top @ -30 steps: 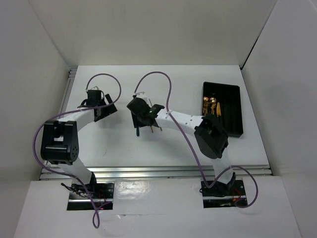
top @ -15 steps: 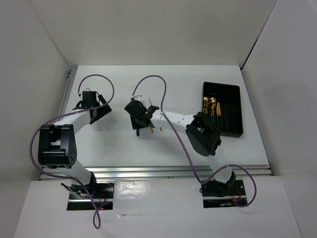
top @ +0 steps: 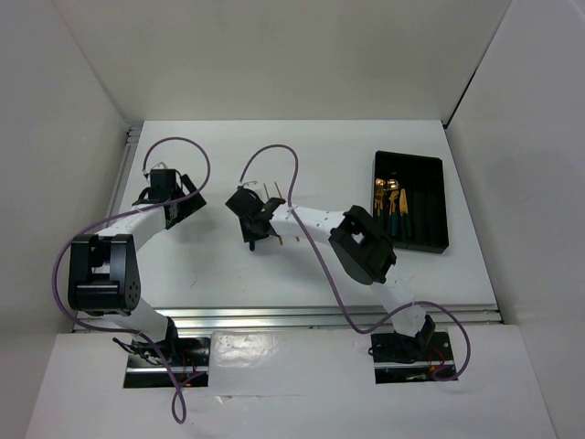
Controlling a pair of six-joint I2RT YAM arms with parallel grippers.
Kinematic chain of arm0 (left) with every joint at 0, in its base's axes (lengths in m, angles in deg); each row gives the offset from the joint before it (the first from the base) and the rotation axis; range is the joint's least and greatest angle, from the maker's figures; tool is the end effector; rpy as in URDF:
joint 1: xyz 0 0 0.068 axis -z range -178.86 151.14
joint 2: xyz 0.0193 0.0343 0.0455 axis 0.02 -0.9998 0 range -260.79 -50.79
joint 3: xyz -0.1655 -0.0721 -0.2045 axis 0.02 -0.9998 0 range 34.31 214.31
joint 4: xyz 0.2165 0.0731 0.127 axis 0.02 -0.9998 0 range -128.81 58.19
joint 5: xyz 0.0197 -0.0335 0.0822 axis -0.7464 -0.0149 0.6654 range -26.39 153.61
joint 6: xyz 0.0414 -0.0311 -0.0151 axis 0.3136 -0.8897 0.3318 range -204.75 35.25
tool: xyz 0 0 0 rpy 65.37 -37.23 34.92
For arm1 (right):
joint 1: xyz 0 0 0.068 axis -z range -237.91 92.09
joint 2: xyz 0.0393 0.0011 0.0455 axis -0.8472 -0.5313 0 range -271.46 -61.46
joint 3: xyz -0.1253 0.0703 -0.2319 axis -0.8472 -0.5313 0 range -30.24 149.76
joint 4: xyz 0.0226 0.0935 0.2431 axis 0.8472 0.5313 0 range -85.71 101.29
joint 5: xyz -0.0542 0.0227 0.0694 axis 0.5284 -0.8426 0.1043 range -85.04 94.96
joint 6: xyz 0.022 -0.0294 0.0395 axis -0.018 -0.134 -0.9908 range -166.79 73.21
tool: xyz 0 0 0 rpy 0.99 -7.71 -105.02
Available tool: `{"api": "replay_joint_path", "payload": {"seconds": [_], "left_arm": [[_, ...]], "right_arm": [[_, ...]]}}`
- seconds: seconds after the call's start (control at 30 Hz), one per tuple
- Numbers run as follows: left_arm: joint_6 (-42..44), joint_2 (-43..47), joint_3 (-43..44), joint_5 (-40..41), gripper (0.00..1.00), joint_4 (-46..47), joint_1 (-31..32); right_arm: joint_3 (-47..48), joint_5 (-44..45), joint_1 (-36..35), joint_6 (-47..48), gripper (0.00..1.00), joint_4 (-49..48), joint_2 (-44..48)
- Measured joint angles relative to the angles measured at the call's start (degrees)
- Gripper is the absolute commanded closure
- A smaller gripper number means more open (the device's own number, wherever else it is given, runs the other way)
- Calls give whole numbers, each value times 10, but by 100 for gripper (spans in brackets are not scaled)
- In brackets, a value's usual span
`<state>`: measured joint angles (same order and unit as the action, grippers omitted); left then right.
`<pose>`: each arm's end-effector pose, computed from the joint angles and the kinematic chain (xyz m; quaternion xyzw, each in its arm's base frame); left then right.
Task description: Sort the eating utensils into containers
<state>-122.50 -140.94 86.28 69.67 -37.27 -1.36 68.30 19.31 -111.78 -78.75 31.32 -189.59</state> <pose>0.3291 0.0182 0.1976 -0.3355 0.8548 -0.0727 0.3893 0.2933 0.3868 0.1617 -0.1454 0.9399 0.1064 0.2902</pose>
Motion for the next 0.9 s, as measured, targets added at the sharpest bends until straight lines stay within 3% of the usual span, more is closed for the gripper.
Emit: {"api": "replay_joint_path", "payload": {"seconds": [0.2, 0.37, 0.63, 0.73, 0.9], "left_arm": [[0, 0, 0, -4, 1, 0, 0], [0, 0, 0, -5, 1, 0, 0], [1, 0, 0, -6, 1, 4, 0], [1, 0, 0, -8, 1, 5, 0], [1, 0, -1, -14, 1, 7, 0]], "right_arm": [[8, 3, 0, -2, 73, 1, -9], [16, 13, 0, -2, 93, 4, -15], [22, 62, 7, 8, 100, 35, -12], [-34, 69, 27, 28, 100, 32, 36], [-139, 80, 103, 69, 100, 17, 202]]}}
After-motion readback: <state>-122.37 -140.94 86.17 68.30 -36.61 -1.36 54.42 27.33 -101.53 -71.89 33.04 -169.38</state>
